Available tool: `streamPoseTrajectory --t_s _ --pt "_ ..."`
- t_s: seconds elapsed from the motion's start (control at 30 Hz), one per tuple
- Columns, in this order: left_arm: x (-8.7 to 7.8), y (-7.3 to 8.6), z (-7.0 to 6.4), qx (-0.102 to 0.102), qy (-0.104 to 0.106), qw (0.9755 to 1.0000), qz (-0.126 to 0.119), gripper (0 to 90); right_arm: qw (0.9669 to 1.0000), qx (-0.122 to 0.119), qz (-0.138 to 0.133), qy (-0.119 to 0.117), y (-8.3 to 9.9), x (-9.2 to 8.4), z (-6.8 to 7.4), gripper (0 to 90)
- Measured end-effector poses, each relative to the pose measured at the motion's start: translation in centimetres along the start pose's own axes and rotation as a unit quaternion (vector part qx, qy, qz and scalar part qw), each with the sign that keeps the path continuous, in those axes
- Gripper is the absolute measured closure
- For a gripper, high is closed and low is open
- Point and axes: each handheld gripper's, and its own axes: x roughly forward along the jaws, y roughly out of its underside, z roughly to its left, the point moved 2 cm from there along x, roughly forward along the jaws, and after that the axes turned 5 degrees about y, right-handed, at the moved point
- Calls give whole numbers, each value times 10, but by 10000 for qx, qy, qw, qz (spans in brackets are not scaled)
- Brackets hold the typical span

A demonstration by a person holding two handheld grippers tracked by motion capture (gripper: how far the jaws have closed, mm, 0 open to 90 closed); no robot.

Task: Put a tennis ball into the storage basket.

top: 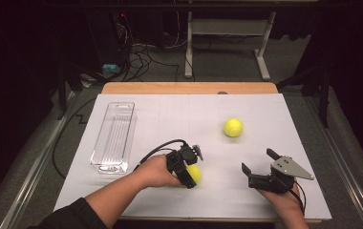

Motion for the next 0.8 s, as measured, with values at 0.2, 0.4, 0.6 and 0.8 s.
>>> streamPoseTrajectory --t_s 0.2,0.4,0.6,0.8 --pt "0 -2 0 -80 14 10000 17 265 10000 0 64 27 4 2 -2 0" --pt "0 -2 -2 -114 -78 9999 2 266 10000 -18 67 10 6 2 -2 0" --pt "-5 -4 -3 -152 -172 9997 -37 266 10000 -9 69 10 5 1 -1 0" --pt "-21 -6 -7 -111 -323 9994 -41 266 10000 -12 34 18 3 0 -2 0"
